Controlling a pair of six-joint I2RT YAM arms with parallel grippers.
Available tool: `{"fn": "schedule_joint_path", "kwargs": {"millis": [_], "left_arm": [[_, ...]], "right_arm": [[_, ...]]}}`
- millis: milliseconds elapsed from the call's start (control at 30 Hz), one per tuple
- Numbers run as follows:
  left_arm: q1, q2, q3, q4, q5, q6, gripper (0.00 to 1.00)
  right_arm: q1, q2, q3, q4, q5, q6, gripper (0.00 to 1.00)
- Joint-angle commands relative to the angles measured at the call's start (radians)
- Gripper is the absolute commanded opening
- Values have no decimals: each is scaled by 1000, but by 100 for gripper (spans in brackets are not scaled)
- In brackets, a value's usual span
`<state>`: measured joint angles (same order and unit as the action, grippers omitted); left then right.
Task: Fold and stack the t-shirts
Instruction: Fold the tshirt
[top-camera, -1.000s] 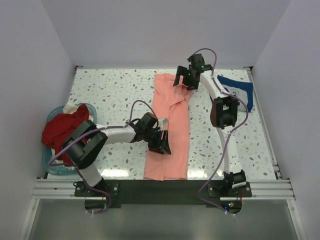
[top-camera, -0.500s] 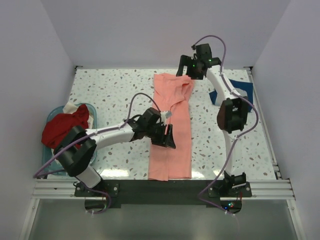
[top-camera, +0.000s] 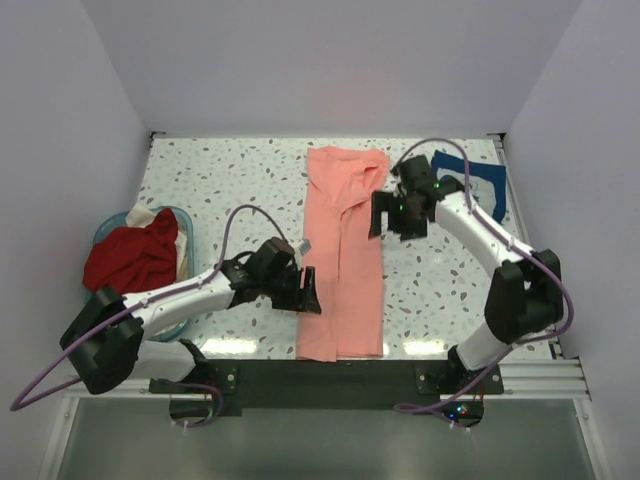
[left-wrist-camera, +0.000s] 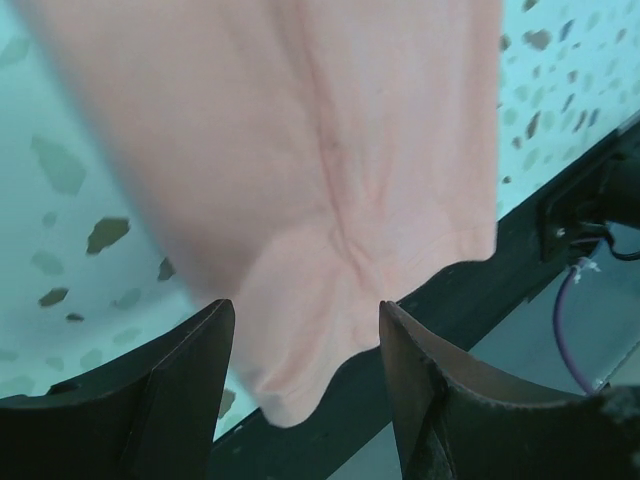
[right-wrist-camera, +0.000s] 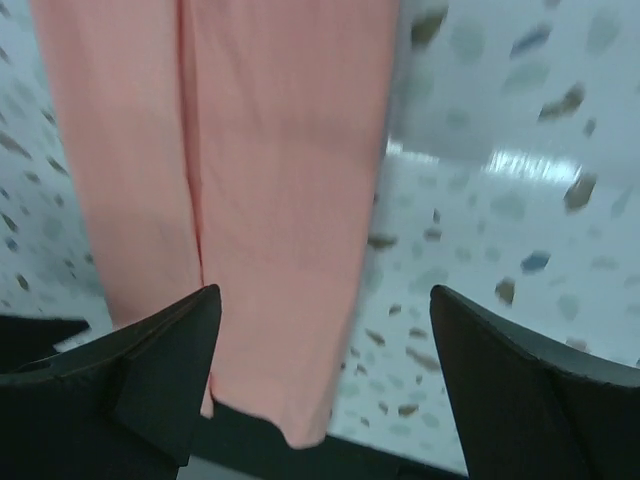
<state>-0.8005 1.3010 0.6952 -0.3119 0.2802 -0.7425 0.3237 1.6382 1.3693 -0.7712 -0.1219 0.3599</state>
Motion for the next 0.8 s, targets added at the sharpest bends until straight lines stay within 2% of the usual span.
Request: {"fn": "schedule_joint_path", "kwargs": {"millis": [0, 100, 200, 300, 533, 767], "left_arm": [[0, -72, -46, -27, -35, -32, 64], [0, -95, -89, -35, -39, -37, 64], [0, -108, -131, -33, -29, -63, 64], [0, -138, -166, -10, -12, -92, 64], [-2, -117, -178, -15, 10, -100, 63], [-2, -80, -172, -46, 5, -72, 61]], "right_arm": [[89, -191, -215, -69, -24, 82, 88], [152, -341, -439, -71, -71, 155, 85], [221, -437, -566, -73, -108, 232, 78], [297, -500, -642, -76, -117, 307, 76], [341, -567, -733, -73, -139, 372, 68], [393, -537, -753, -16, -182, 419, 64]]}}
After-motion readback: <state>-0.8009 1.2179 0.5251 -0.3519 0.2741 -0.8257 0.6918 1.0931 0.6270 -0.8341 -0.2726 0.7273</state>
